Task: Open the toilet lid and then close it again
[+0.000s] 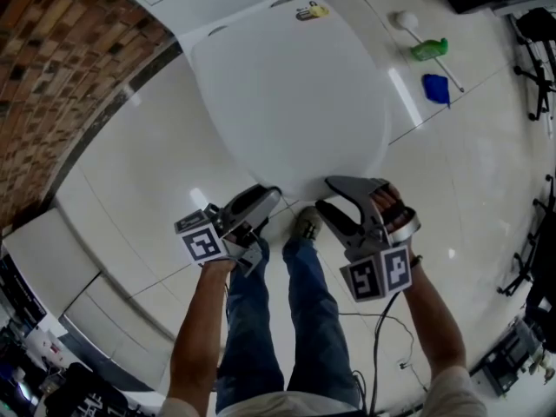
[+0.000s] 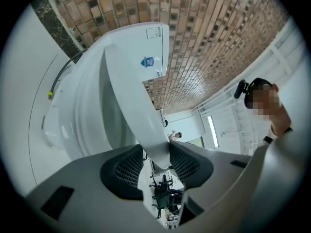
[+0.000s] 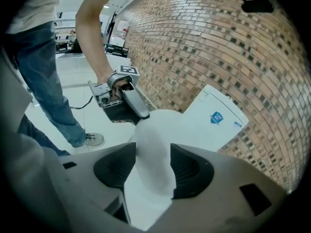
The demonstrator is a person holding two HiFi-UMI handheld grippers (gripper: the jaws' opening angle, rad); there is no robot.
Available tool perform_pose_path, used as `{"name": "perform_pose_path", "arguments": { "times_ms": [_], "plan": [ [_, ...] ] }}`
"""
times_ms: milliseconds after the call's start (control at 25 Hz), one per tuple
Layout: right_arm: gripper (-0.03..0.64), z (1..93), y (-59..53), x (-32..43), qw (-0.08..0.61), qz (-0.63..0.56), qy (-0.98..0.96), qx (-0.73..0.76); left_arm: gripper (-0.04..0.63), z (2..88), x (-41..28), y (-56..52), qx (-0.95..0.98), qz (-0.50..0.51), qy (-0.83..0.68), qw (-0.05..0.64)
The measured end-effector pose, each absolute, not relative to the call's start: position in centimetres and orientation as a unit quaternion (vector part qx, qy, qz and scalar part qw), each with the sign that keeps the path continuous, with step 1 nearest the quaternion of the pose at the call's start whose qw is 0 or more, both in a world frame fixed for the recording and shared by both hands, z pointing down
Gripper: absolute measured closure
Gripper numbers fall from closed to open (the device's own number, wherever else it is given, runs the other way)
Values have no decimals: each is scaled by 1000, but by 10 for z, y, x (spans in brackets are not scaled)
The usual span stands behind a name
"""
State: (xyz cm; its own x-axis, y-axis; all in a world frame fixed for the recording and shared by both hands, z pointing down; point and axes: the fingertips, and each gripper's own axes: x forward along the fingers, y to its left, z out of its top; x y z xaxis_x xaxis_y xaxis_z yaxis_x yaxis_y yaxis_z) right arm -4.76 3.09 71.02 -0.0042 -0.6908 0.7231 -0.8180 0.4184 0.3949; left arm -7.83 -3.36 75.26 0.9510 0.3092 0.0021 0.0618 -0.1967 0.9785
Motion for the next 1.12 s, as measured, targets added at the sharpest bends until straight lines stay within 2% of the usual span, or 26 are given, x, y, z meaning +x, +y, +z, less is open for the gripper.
{"name": "perform_pose_path", "arguments": {
  "times_ms": [320,600,640,680,880,1040,1120],
  "plan": [
    [384,578,46,-22,336,76,-633,693,440,628,-62,-94,793,17,110,600],
    [384,468,51,-1,73,71,-493,864,453,526,24,-254,832,-91,49,545],
    [385,457,51,0,43,68,-472,878,474,518,33,-272,839,-94,41,534],
    [385,447,52,1,21,66,-455,888,549,510,43,-287,849,-93,37,519],
    [384,419,44,-2,-29,43,-425,904,560,475,90,-336,883,-68,35,462],
    [385,413,35,-7,-46,24,-417,908,560,498,99,-362,924,24,-30,380],
    [385,406,30,-6,-57,20,-409,911,594,506,104,-358,935,50,-21,351]
  ]
}}
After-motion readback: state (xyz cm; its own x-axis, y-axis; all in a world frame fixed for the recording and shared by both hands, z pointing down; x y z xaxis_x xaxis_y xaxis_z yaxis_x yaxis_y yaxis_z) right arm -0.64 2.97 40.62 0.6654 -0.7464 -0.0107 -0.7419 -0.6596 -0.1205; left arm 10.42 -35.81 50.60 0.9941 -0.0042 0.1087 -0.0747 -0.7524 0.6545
